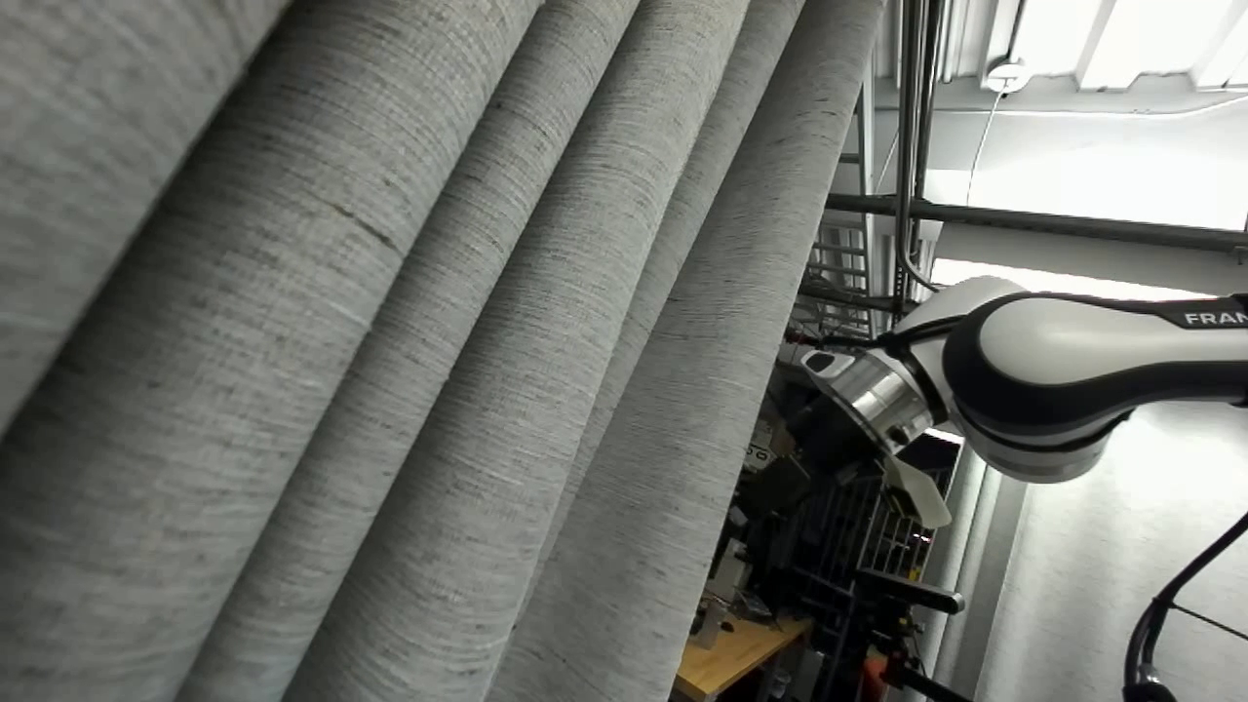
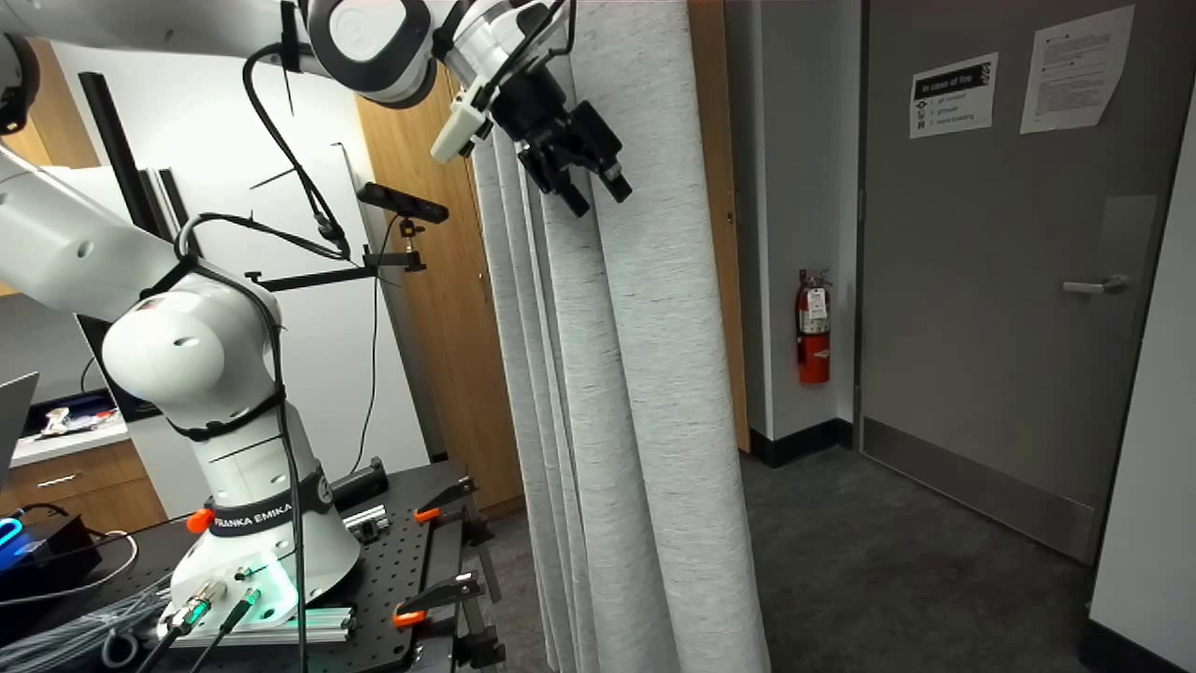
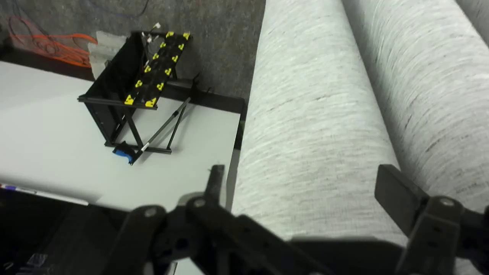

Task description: Push the curtain to the left

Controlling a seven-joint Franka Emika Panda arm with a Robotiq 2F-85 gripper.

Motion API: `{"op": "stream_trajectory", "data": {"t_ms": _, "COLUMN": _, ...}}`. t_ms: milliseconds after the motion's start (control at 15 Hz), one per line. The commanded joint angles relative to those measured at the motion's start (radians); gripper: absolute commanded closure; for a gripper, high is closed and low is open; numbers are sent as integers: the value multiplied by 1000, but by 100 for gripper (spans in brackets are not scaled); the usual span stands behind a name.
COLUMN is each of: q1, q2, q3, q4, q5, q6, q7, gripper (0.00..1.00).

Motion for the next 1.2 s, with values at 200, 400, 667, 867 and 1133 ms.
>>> {"op": "stream_trajectory", "data": {"t_ms": 200, "q1": 95, "q2": 60, "q3": -34, "q4": 55, "q5": 43, "q6": 192, "q7": -84, "gripper": 0}}
{"op": "stream_trajectory", "data": {"t_ms": 400, "q1": 147, "q2": 68, "q3": -46, "q4": 68, "q5": 71, "q6": 171, "q7": -108, "gripper": 0}}
{"op": "stream_trajectory", "data": {"t_ms": 667, "q1": 169, "q2": 58, "q3": -60, "q4": 68, "q5": 109, "q6": 88, "q7": -122, "gripper": 0}}
{"op": "stream_trajectory", "data": {"t_ms": 867, "q1": 156, "q2": 38, "q3": -57, "q4": 62, "q5": 122, "q6": 19, "q7": -123, "gripper": 0}}
{"op": "stream_trajectory", "data": {"t_ms": 1133, "q1": 151, "q2": 17, "q3": -53, "q4": 57, "q5": 129, "q6": -38, "q7": -131, "gripper": 0}}
